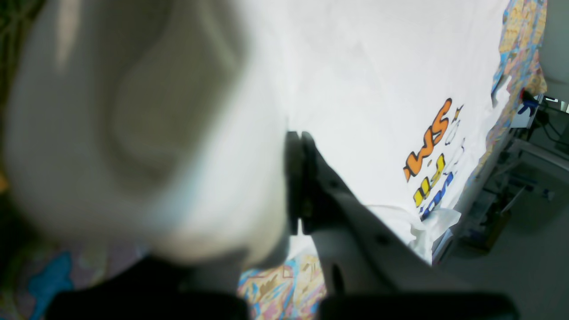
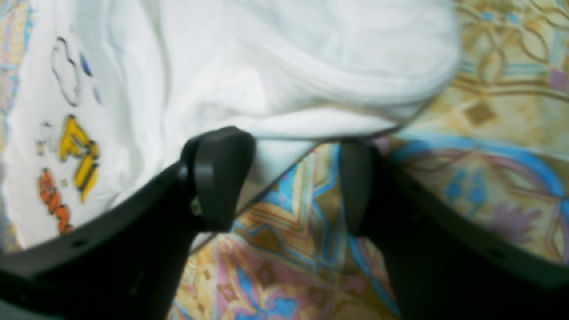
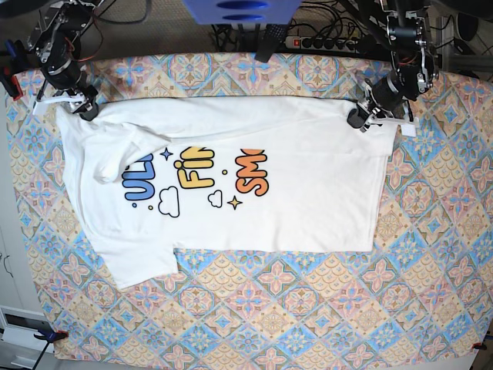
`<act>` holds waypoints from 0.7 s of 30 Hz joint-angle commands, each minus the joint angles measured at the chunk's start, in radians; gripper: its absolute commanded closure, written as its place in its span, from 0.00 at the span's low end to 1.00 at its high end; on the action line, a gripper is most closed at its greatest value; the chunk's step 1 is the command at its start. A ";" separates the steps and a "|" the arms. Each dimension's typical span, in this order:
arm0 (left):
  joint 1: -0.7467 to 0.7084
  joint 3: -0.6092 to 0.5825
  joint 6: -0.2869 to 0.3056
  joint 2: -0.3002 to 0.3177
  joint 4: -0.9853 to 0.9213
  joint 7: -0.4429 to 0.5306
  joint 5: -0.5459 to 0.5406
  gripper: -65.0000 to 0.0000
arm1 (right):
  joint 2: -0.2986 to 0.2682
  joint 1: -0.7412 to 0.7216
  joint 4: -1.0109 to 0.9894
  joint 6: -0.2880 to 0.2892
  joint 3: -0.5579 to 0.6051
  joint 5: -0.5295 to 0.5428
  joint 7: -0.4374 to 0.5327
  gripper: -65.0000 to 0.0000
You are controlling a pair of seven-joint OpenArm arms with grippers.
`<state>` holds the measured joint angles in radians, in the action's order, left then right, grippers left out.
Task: Fold the T-shirt properly
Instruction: 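Release the folded edge and pull the shirt back toward the arms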
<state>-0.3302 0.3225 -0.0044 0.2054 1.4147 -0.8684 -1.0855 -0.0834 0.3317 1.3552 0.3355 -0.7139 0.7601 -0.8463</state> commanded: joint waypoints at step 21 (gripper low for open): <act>-0.028 0.004 0.001 0.035 0.013 0.004 -0.006 1.00 | -0.077 -0.124 -0.194 -0.011 -0.033 -0.020 -0.004 0.81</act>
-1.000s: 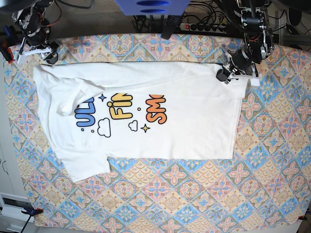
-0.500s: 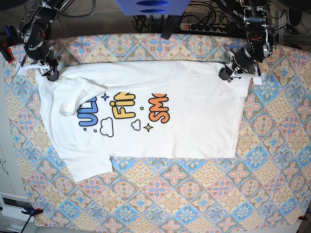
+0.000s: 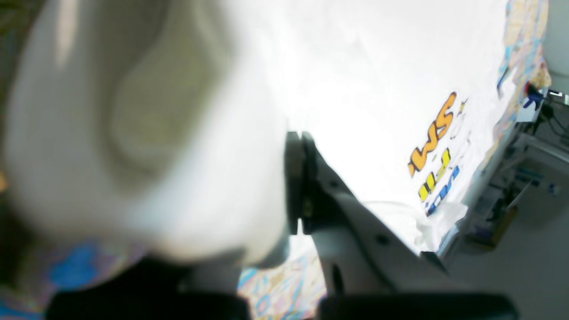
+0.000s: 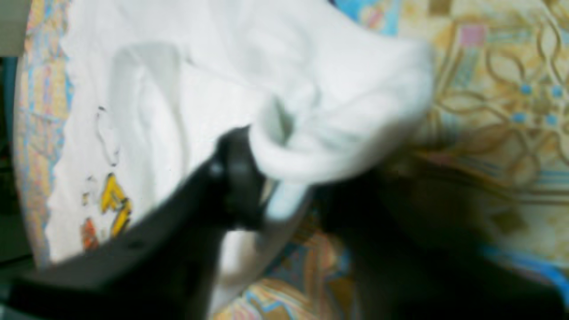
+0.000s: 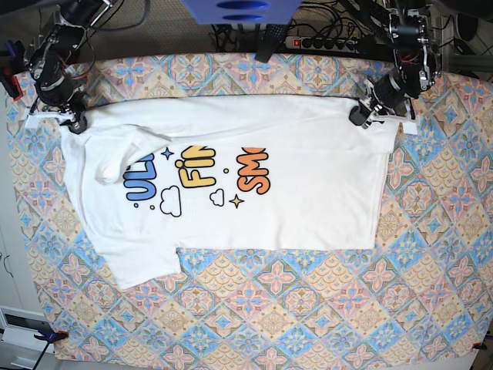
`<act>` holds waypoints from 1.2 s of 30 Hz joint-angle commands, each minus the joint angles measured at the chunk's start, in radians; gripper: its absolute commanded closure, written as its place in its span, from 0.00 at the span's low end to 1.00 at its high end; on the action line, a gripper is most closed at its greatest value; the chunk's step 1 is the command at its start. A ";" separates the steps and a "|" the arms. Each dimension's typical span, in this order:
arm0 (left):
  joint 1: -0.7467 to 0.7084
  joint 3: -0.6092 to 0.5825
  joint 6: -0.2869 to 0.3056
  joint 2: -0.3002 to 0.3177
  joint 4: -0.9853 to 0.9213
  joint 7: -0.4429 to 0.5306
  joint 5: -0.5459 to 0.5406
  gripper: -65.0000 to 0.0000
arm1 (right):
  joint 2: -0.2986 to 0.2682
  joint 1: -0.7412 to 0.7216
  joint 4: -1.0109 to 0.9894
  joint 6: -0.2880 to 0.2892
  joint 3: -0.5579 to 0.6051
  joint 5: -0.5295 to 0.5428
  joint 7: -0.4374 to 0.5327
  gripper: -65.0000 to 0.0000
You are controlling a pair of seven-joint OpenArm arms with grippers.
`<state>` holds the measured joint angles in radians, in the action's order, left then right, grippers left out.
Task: Fold the T-shirt properly
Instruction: 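Release the folded edge and pull the shirt back toward the arms, then move both grippers down to the hem corners of the shirt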
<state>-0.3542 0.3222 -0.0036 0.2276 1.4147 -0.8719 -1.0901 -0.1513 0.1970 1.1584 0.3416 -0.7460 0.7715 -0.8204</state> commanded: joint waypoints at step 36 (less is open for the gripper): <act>-0.233 0.005 0.001 0.075 0.120 -0.071 -0.017 0.99 | -0.006 0.255 0.157 0.095 -0.068 -0.030 -0.040 0.81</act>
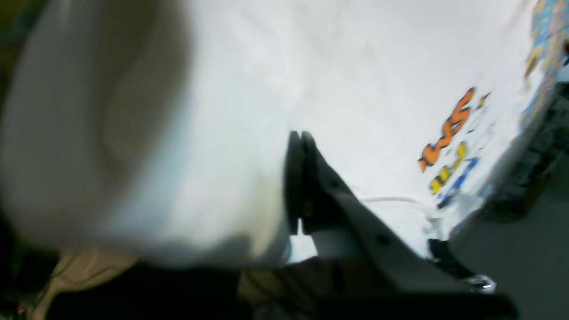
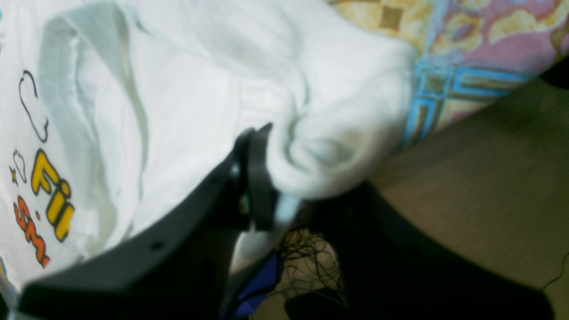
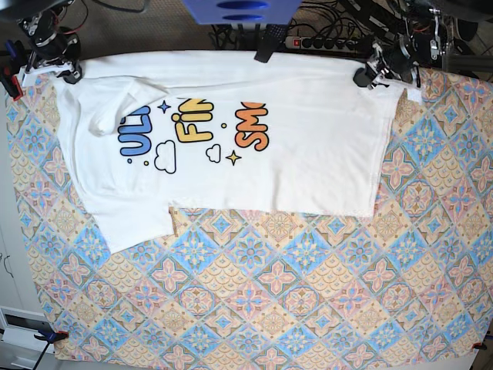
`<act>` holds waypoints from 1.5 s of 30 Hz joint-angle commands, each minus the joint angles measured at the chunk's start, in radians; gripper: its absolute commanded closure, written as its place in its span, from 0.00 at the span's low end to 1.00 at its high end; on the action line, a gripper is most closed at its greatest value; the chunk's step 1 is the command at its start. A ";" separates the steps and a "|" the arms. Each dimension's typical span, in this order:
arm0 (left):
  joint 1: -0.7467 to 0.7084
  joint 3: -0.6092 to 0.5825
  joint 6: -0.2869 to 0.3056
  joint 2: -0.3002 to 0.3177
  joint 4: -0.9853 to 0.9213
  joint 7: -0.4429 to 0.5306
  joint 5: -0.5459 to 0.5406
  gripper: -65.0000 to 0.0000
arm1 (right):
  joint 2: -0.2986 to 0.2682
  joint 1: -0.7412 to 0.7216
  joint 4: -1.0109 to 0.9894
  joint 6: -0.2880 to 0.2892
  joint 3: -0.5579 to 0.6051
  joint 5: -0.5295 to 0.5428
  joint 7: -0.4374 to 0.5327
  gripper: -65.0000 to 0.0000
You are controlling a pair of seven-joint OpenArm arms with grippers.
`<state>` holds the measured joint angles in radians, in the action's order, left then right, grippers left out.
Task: Fold the T-shirt properly
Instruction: 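Move both grippers down to the hem corners of the shirt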
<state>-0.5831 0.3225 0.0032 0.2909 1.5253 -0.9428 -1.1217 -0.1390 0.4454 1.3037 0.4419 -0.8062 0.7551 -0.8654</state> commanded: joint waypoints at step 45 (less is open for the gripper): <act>0.463 0.166 -0.007 0.047 -0.068 -0.043 0.251 0.35 | -0.066 -0.092 0.377 -0.005 0.084 -0.015 -0.074 0.56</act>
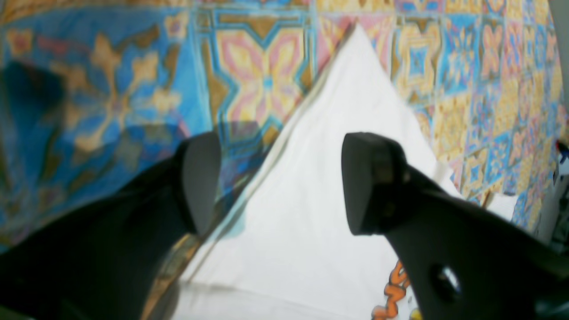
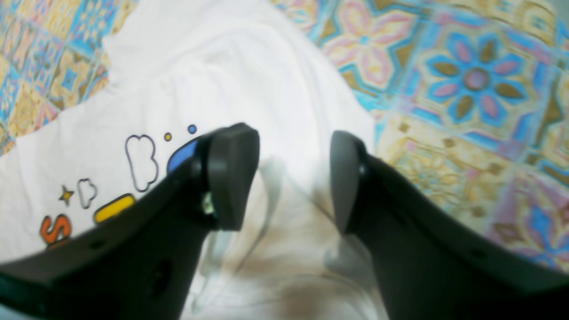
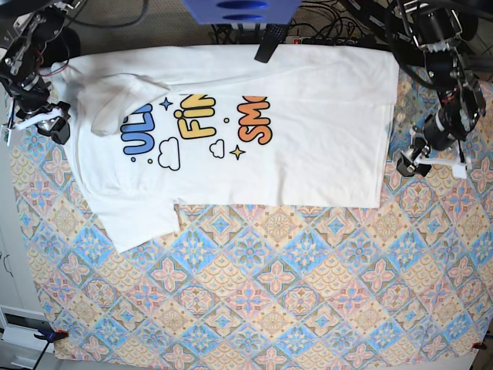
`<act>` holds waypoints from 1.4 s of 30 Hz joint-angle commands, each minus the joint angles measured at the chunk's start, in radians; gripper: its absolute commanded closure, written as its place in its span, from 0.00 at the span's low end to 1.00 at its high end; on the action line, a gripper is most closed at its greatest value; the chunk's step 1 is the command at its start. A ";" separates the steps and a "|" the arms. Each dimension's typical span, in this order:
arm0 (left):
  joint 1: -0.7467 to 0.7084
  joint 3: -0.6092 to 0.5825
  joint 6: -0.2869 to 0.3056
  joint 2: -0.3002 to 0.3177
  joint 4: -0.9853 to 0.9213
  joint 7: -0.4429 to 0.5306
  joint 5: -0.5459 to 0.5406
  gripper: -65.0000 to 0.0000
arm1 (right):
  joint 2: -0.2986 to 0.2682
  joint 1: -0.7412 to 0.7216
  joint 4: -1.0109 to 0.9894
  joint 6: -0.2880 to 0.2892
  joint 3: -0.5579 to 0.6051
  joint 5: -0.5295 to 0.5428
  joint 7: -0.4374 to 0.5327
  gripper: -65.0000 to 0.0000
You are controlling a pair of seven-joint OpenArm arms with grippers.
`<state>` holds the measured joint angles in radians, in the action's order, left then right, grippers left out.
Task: Fold the T-shirt properly
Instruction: 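Move both grippers down to the hem corners of the shirt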
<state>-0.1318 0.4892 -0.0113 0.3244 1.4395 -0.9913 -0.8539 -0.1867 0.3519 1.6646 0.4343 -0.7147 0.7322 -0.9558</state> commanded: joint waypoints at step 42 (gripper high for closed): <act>0.261 -0.465 0.170 0.023 -0.437 0.240 0.041 0.99 | -0.041 -0.175 0.003 0.002 0.191 -0.221 0.011 0.56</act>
<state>0.1299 0.0292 0.1616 0.3428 0.9936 -0.7078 -0.8215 -0.2153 0.1753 1.6558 0.4362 -0.5205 0.5007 -0.9535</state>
